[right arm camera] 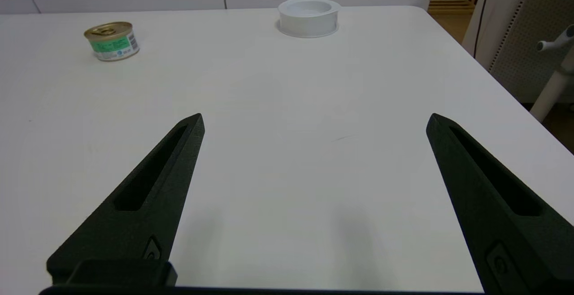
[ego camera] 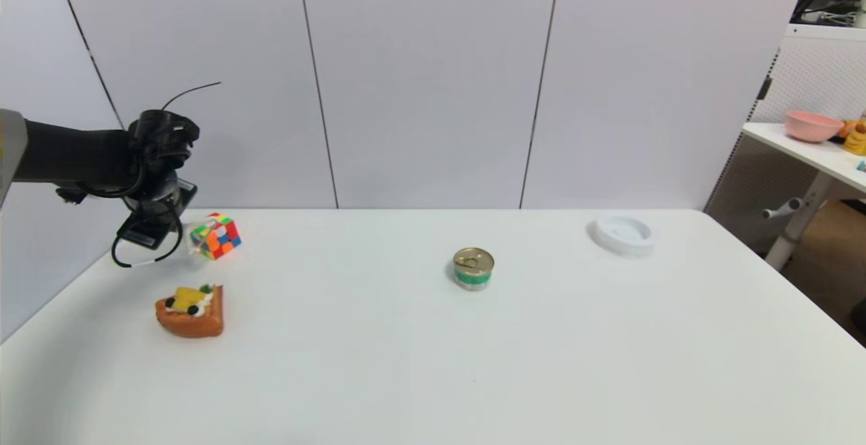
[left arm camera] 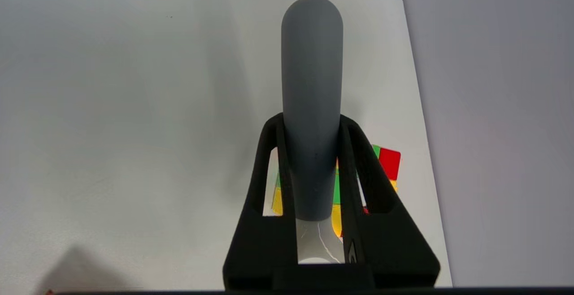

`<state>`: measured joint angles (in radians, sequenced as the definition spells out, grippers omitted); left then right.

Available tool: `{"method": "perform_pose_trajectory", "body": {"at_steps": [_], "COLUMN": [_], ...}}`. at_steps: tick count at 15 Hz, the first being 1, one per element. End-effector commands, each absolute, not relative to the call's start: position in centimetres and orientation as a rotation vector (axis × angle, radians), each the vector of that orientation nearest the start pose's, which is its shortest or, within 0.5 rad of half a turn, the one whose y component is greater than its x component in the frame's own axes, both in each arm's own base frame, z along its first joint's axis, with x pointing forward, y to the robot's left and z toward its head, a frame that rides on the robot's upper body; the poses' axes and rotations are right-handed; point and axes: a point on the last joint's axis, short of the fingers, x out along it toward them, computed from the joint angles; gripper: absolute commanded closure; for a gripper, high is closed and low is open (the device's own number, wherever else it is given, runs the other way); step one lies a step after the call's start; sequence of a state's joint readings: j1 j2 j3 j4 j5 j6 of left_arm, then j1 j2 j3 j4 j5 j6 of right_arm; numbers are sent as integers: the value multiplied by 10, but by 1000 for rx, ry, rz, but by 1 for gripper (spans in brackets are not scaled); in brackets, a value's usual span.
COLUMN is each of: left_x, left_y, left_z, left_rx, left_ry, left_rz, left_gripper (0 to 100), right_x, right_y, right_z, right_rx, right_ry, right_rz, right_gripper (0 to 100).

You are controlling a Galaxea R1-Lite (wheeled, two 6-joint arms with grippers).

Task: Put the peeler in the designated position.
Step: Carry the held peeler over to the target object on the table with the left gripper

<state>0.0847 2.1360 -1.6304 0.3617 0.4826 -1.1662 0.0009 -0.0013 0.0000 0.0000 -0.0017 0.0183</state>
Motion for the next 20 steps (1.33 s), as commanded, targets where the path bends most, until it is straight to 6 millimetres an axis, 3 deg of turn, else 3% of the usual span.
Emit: {"method": "perform_pose_trajectory", "body": {"at_steps": [1,10,20], "left_x": [412,411,409], "left_y": [47,46,46], "left_z": [159,150,155], "left_rx": [-894,-901,-918], "left_ry": [438,456,439], "left_rz": [957,976,977], "left_gripper": [100,100,100], "right_x": [-23,-23,-23], "right_y": [0,0,0], "right_z": [75,75,75], "right_rx": [18,18,18], "right_ry": [2,2,2], "right_rz": [-2,-2,-2], "right_gripper": [0,0,0]}}
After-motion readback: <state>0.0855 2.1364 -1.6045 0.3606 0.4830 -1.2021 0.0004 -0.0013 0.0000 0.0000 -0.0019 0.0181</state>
